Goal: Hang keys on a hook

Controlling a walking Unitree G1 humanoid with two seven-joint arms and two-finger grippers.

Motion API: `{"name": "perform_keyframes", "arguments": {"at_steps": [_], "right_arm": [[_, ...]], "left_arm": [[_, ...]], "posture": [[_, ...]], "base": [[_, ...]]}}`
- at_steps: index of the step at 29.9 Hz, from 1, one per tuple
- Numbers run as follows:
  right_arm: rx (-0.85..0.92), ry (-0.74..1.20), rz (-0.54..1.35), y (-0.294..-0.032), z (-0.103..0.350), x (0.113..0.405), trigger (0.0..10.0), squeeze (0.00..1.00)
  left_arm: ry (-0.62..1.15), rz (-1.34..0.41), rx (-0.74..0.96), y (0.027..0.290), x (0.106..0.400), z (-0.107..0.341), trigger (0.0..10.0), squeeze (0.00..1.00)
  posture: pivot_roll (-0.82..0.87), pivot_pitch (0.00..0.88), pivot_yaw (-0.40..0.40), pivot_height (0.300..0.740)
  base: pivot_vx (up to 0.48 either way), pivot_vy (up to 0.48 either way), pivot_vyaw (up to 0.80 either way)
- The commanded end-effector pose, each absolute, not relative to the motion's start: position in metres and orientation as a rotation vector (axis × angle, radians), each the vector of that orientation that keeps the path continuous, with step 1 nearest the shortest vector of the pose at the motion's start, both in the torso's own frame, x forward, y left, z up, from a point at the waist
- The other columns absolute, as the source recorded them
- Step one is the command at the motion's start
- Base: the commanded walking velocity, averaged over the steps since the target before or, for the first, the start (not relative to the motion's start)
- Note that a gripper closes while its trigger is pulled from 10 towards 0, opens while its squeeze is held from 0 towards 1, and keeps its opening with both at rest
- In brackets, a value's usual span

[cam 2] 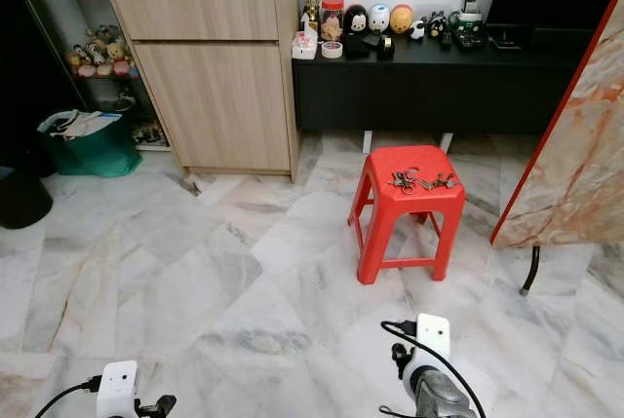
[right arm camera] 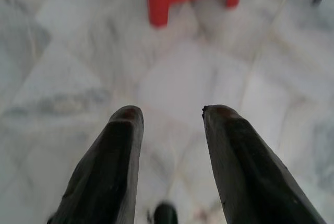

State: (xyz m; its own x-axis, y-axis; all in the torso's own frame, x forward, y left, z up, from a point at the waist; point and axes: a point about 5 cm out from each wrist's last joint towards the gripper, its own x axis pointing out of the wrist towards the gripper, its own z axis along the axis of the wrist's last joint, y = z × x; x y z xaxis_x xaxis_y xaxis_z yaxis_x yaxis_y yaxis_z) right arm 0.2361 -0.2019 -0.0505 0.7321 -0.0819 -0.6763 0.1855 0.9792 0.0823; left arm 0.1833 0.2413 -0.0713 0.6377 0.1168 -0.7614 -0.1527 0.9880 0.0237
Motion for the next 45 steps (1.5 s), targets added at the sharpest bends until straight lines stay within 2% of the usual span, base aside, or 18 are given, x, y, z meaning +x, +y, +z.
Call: {"name": "perform_keyframes", "arguments": {"at_steps": [1, 4, 8, 10, 12, 15, 21, 28, 31, 32, 35, 40, 45], "right_arm": [[0.119, 0.674, -0.153, -0.205, -0.045, 0.24, 10.0, 0.0], [0.048, 0.595, -0.165, -0.208, -0.039, 0.244, 10.0, 0.0], [0.042, 0.51, -0.186, -0.21, -0.033, 0.247, 10.0, 0.0], [-0.006, 0.288, -0.18, -0.223, 0.009, 0.284, 10.0, 0.0], [-0.043, 0.138, -0.162, -0.228, 0.038, 0.301, 10.0, 0.0], [-0.034, -0.01, -0.161, -0.23, 0.055, 0.3, 10.0, 0.0], [-0.051, -0.064, -0.118, -0.227, 0.059, 0.288, 10.0, 0.0], [0.03, 0.018, -0.137, -0.226, 0.05, 0.27, 10.0, 0.0], [-0.011, 0.084, -0.112, -0.222, 0.039, 0.271, 10.0, 0.0], [0.016, 0.169, -0.203, -0.226, 0.028, 0.274, 10.0, 0.0], [0.136, 0.324, -0.294, -0.226, 0.008, 0.277, 10.0, 0.0], [0.105, 0.554, -0.178, -0.204, -0.021, 0.267, 10.0, 0.0], [0.043, 0.757, -0.12, -0.194, -0.052, 0.234, 10.0, 0.0]], "left_arm": [[0.871, 0.169, -0.064, 0.24, 0.182, -0.072, 10.0, 0.0], [0.866, 0.179, -0.069, 0.24, 0.182, -0.073, 10.0, 0.0], [0.866, 0.179, -0.065, 0.24, 0.181, -0.073, 10.0, 0.0], [0.867, 0.18, -0.066, 0.24, 0.18, -0.073, 10.0, 0.0], [0.866, 0.191, -0.073, 0.239, 0.179, -0.074, 10.0, 0.0], [0.859, 0.219, -0.094, 0.239, 0.177, -0.075, 10.0, 0.0], [0.855, 0.23, -0.097, 0.238, 0.176, -0.076, 10.0, 0.0], [0.857, 0.234, -0.087, 0.239, 0.173, -0.076, 10.0, 0.0], [0.832, 0.227, -0.084, 0.232, 0.181, -0.074, 10.0, 0.0], [0.826, 0.229, -0.087, 0.229, 0.183, -0.074, 10.0, 0.0], [0.845, 0.252, -0.108, 0.232, 0.175, -0.077, 10.0, 0.0], [0.869, 0.267, -0.117, 0.236, 0.167, -0.08, 10.0, 0.0], [0.898, 0.243, -0.096, 0.236, 0.157, -0.084, 10.0, 0.0]], "posture": [[-0.01, 0.0, 0.0, 0.708], [-0.01, 0.0, -0.001, 0.708], [-0.04, 0.0, -0.004, 0.708], [-0.03, 0.0, -0.012, 0.708], [-0.02, 0.0, -0.025, 0.708], [-0.01, 0.0, -0.05, 0.708], [-0.01, 0.0, -0.051, 0.708], [0.0, 0.0, -0.053, 0.708], [0.01, 0.0, -0.059, 0.708], [0.03, 0.0, -0.061, 0.708], [0.07, 0.0, -0.075, 0.708], [0.08, 0.0, -0.062, 0.708], [0.07, 0.0, -0.025, 0.708]], "base": [[0.0, 0.0, 0.0], [0.0, 0.0, 0.0], [0.0, 0.0, 0.0], [0.0, 0.0, 0.0], [0.0, 0.0, 0.0], [0.0, 0.0, 0.0], [0.0, 0.0, 0.0], [0.0, 0.0, 0.0], [0.0, 0.0, 0.0], [0.0, 0.0, 0.0], [0.0, 0.0, 0.0], [0.0, 0.0, 0.0], [0.0, 0.0, 0.0]]}}
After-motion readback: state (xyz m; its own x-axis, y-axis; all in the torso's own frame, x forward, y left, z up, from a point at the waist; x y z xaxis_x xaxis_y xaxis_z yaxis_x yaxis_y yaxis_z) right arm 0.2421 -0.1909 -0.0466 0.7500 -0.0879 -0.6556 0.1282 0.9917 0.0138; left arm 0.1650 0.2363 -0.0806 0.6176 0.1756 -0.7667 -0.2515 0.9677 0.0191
